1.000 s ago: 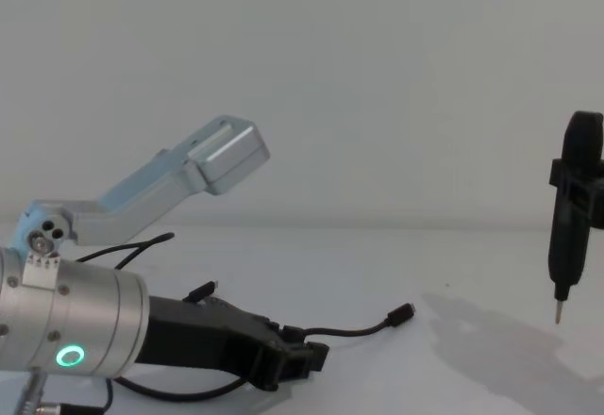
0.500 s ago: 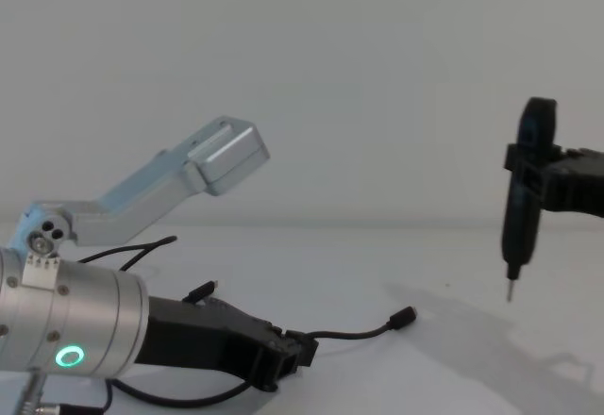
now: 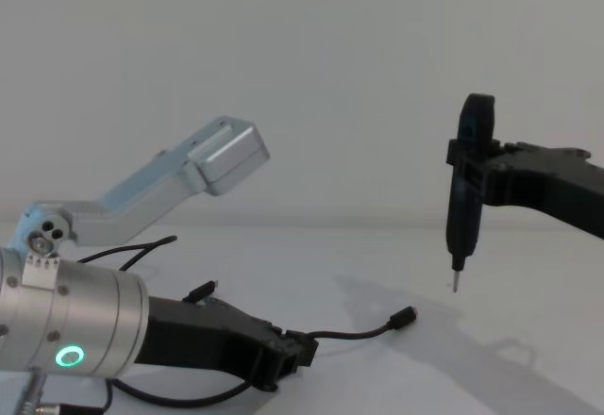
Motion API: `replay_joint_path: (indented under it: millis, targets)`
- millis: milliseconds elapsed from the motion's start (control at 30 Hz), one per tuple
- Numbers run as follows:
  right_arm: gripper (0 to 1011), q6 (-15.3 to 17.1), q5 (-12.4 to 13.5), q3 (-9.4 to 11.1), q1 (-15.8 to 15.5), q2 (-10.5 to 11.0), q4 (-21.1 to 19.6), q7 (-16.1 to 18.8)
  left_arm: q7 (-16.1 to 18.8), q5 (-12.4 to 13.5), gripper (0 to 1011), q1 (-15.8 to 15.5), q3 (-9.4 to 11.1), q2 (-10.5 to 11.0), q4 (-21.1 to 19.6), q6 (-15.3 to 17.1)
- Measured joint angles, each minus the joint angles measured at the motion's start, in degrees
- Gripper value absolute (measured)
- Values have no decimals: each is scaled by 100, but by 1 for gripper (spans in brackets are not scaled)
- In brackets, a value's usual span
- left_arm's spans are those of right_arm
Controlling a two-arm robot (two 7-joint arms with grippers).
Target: Pick up the data cable with the one hand.
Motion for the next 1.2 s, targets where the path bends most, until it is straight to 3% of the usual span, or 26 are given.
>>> replay_joint_path:
  millis: [1200]
  targets:
    - [275,-209,-186,-162,518,-354,920,440,1,0,42,0,0,0,-1,-2]
